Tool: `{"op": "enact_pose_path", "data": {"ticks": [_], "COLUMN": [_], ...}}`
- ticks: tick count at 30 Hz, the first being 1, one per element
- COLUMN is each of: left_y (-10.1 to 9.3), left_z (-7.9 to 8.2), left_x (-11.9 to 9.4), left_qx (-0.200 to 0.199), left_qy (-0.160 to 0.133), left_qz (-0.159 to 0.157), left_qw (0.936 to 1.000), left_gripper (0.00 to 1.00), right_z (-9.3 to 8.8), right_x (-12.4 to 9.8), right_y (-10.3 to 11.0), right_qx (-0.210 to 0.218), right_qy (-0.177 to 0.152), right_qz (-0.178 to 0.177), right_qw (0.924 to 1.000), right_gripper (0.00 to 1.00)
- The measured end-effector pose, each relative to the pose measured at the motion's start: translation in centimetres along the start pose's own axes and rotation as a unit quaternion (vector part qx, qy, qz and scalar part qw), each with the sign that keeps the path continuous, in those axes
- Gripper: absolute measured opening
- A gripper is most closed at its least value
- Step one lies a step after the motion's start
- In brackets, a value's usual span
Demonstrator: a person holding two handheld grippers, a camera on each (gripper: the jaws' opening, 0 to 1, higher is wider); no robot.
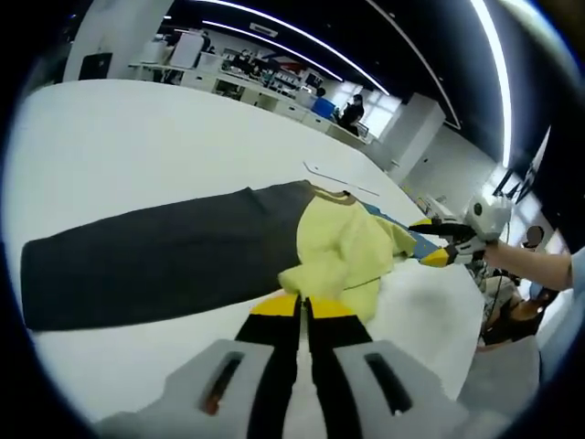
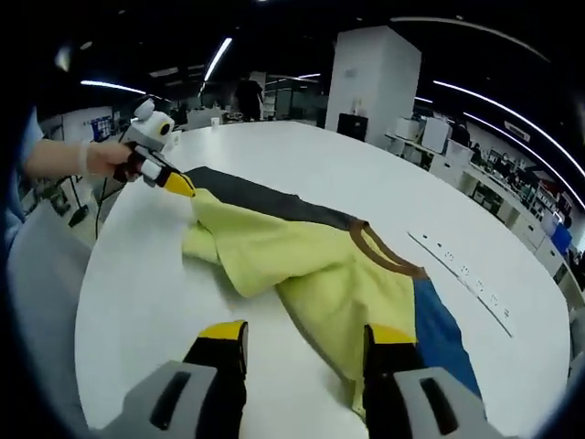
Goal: Fold the garment on the visible template until the final outline fits inside the template.
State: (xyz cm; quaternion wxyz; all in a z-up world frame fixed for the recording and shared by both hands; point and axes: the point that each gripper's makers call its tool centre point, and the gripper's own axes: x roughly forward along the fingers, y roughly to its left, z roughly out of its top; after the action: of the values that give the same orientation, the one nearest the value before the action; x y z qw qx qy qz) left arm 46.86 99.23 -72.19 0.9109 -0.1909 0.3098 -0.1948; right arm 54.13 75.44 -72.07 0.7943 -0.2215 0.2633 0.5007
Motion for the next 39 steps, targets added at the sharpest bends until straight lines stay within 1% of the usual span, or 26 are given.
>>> {"op": "enact_pose_path", "data": {"ticks": [3,6,9,13,15,16,17,19,22,27,31,33,36,37,39], "left_y": [0.0,0.1,0.1,0.1,0.2,0.2,0.3,0.3,0.3,0.5,0.4,0.4,0.4,0.4,0.4], "left_z": [0.0,-0.1,-0.1,-0.1,0.0,0.0,0.0,0.0,0.0,0.0,-0.1,-0.1,-0.1,-0.1,-0.1], "left_x": [0.0,0.0,0.0,0.0,0.0,0.0,0.0,0.1,0.1,0.1,0.1,0.1,0.1,0.1,0.0], "left_qx": [-0.001,-0.001,-0.001,-0.002,-0.003,-0.003,-0.003,-0.003,-0.004,-0.005,-0.005,-0.005,-0.005,-0.005,-0.005], "left_qy": [0.0,0.001,0.001,0.001,0.0,0.001,0.001,0.001,0.001,0.002,0.002,0.002,0.002,0.002,0.002], "left_qz": [0.0,0.001,0.0,0.0,0.0,0.0,0.0,0.001,0.001,0.002,0.002,0.002,0.003,0.003,0.003], "left_qw": [1.0,1.0,1.0,1.0,1.0,1.0,1.0,1.0,1.0,1.0,1.0,1.0,1.0,1.0,1.0], "left_gripper": [0.0,0.0,0.0,0.0,0.0,0.0,0.0,0.0,0.0,0.0,0.0,0.0,0.0,0.0,0.0], "right_z": [-0.6,-1.3,-2.0,-3.3,-3.9,-4.0,-4.3,-4.5,-4.4,-3.9,-3.5,-3.5,-3.5,-3.6,-3.6], "right_x": [-0.4,-0.6,-0.4,-0.1,0.1,0.2,0.3,0.5,0.6,0.8,0.9,0.9,0.9,0.8,0.8], "right_y": [0.4,1.1,1.3,0.6,0.1,-0.2,-0.7,-1.0,-1.7,-2.2,-2.2,-2.7,-3.2,-3.5,-3.7], "right_qx": [0.012,0.018,0.026,0.047,0.071,0.074,0.081,0.081,0.08,0.089,0.094,0.092,0.101,0.102,0.106], "right_qy": [-0.002,0.002,0.005,0.015,0.018,0.018,0.019,0.024,0.023,0.01,0.001,0.002,-0.002,-0.001,-0.004], "right_qz": [0.002,0.009,0.008,-0.004,-0.014,-0.018,-0.03,-0.036,-0.052,-0.064,-0.065,-0.081,-0.09,-0.1,-0.105], "right_qw": [0.9999,0.9998,0.9996,0.9988,0.9972,0.9969,0.9961,0.9957,0.9951,0.9939,0.9934,0.9924,0.9908,0.9897,0.9888], "right_gripper": [0.45,0.4,0.39,0.37,0.36,0.35,0.34,0.34,0.34,0.28,0.18,0.12,0.02,0.0,0.0]}}
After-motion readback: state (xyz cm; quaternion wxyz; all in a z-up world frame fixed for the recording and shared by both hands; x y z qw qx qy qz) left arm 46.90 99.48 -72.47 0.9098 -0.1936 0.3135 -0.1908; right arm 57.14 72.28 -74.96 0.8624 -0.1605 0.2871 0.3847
